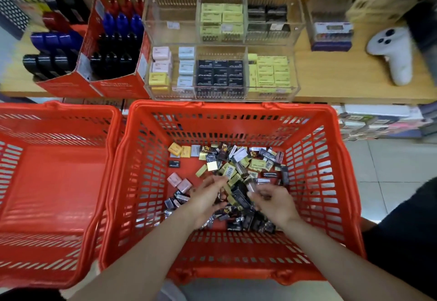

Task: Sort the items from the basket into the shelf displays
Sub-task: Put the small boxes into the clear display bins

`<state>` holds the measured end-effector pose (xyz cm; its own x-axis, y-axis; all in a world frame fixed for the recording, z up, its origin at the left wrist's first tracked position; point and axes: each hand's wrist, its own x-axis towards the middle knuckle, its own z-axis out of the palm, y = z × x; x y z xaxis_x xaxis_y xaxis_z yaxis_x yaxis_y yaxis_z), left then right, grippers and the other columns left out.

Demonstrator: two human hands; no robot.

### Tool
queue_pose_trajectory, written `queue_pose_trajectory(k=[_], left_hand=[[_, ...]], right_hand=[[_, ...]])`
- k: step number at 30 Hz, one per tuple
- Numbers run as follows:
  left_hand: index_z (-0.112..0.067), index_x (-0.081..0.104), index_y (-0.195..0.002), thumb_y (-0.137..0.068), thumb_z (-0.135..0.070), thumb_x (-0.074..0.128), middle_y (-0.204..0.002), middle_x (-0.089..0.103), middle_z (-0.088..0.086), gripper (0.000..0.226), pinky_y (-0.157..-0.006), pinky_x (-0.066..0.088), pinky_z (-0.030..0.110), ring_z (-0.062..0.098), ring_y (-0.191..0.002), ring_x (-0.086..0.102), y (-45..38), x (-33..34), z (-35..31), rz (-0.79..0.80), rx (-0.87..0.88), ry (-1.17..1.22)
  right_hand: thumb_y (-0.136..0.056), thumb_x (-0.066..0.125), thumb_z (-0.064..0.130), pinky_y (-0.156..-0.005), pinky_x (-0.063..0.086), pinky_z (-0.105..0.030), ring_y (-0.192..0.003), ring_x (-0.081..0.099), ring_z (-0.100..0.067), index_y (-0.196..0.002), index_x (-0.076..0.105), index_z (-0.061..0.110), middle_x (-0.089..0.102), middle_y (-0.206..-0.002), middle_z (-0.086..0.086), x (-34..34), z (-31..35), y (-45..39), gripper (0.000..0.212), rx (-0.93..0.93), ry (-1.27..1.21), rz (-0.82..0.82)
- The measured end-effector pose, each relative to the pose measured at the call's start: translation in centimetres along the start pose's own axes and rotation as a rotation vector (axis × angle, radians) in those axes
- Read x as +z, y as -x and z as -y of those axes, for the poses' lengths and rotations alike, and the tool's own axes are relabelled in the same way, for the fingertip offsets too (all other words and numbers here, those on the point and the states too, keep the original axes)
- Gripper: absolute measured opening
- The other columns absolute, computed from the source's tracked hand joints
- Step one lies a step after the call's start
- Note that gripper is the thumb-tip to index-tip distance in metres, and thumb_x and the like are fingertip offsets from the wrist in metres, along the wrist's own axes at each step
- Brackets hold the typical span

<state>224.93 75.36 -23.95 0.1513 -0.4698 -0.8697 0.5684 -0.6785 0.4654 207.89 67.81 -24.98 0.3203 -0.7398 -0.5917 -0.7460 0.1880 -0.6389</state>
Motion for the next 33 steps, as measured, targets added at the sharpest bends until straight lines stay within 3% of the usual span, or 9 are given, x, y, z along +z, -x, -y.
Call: queue_pose_trajectory(k=[4, 7, 11, 13, 16, 21, 24, 27, 33], left_hand=[[-0.014, 0.063, -0.107, -0.09, -0.047, 0.064, -0.115, 0.07, 0.002, 0.038, -0.095, 0.052, 0.035, 0.014, -0.11, 0.063, -0.1, 2.2, 1.3, 0.12, -0.038, 0.026], [-0.004, 0.063, -0.106, -0.103, -0.035, 0.047, -0.112, 0.069, 0.013, 0.036, -0.096, 0.052, 0.037, 0.025, -0.106, 0.066, -1.0, 2.4, 1.0, -0.039, 0.024, 0.157], [-0.007, 0.063, -0.112, -0.103, -0.031, 0.047, -0.123, 0.053, 0.01, 0.03, -0.102, 0.051, 0.039, 0.025, -0.112, 0.058, -1.5, -0.7, -0.6, -0.115, 0.02, 0.157], [-0.013, 0.065, -0.113, -0.101, -0.032, 0.051, -0.122, 0.054, 0.008, 0.026, -0.094, 0.055, 0.035, 0.019, -0.099, 0.059, -1.3, -2.2, -1.0, -0.062, -0.017, 0.033], [-0.021, 0.059, -0.123, -0.101, -0.031, 0.053, -0.111, 0.059, 0.007, 0.025, -0.08, 0.057, 0.032, 0.015, -0.083, 0.057, -1.5, -3.2, -0.6, -0.012, -0.02, -0.094], [-0.017, 0.057, -0.122, -0.103, -0.024, 0.051, -0.093, 0.064, 0.007, 0.021, -0.078, 0.057, 0.034, 0.019, -0.082, 0.062, -2.0, -3.1, 0.6, -0.039, -0.037, -0.089], [-0.013, 0.055, -0.125, -0.103, -0.025, 0.051, -0.092, 0.064, 0.007, 0.025, -0.068, 0.057, 0.03, 0.019, -0.077, 0.061, -2.1, -2.9, 1.0, -0.063, -0.052, -0.037], [-0.008, 0.054, -0.127, -0.103, -0.024, 0.051, -0.091, 0.064, 0.007, 0.03, -0.064, 0.056, 0.028, 0.018, -0.076, 0.062, -2.1, -2.9, 1.2, -0.093, -0.058, -0.026], [-0.008, 0.057, -0.125, -0.103, -0.023, 0.05, -0.089, 0.064, 0.006, 0.027, -0.07, 0.057, 0.03, 0.017, -0.075, 0.061, -1.8, -3.1, 1.1, -0.1, -0.067, -0.043]], right_hand=[[-0.083, 0.077, 0.025, -0.075, 0.052, -0.016, -0.08, 0.068, 0.0, -0.095, 0.078, 0.02, 0.074, -0.086, 0.012, 2.2, 2.4, 1.0, 0.013, -0.096, -0.082, 0.059], [-0.079, 0.081, 0.015, -0.077, 0.055, -0.015, -0.081, 0.068, 0.002, -0.106, 0.075, 0.019, 0.073, -0.095, 0.013, 2.3, 3.0, 0.4, 0.028, -0.087, -0.147, 0.147], [-0.088, 0.072, 0.029, -0.088, 0.052, -0.022, -0.1, 0.063, -0.015, -0.124, 0.064, 0.014, 0.061, -0.121, -0.003, 1.1, 0.6, -1.0, 0.04, -0.136, 0.43, 0.057], [-0.09, 0.069, 0.032, -0.096, 0.049, -0.027, -0.111, 0.057, -0.02, -0.129, 0.06, 0.015, 0.056, -0.126, -0.006, 1.3, -0.7, -1.4, 0.043, -0.152, 0.651, 0.076], [-0.094, 0.063, 0.02, -0.099, 0.047, -0.03, -0.124, 0.05, -0.024, -0.136, 0.052, 0.016, 0.051, -0.135, -0.007, 2.0, -1.2, -2.1, 0.044, -0.152, 0.75, 0.037], [-0.095, 0.06, 0.035, -0.107, 0.037, -0.041, -0.133, 0.036, -0.026, -0.132, 0.057, 0.021, 0.044, -0.141, -0.003, 1.9, -1.3, -2.6, 0.04, -0.208, 0.903, 0.048], [-0.096, 0.059, 0.03, -0.099, 0.045, -0.037, -0.118, 0.051, -0.021, -0.123, 0.063, 0.02, 0.057, -0.127, -0.001, 2.0, -0.9, -2.2, 0.028, -0.272, 0.644, -0.053], [-0.098, 0.056, 0.03, -0.071, 0.051, -0.027, -0.087, 0.064, -0.017, -0.117, 0.058, 0.018, 0.067, -0.104, -0.001, 2.9, 0.0, -1.6, 0.023, -0.307, 0.621, -0.017], [-0.091, 0.068, 0.026, -0.078, 0.055, -0.032, -0.107, 0.062, -0.025, -0.132, 0.041, 0.011, 0.058, -0.121, -0.007, 4.8, 0.6, -2.0, 0.051, -0.163, 0.826, 0.079]])
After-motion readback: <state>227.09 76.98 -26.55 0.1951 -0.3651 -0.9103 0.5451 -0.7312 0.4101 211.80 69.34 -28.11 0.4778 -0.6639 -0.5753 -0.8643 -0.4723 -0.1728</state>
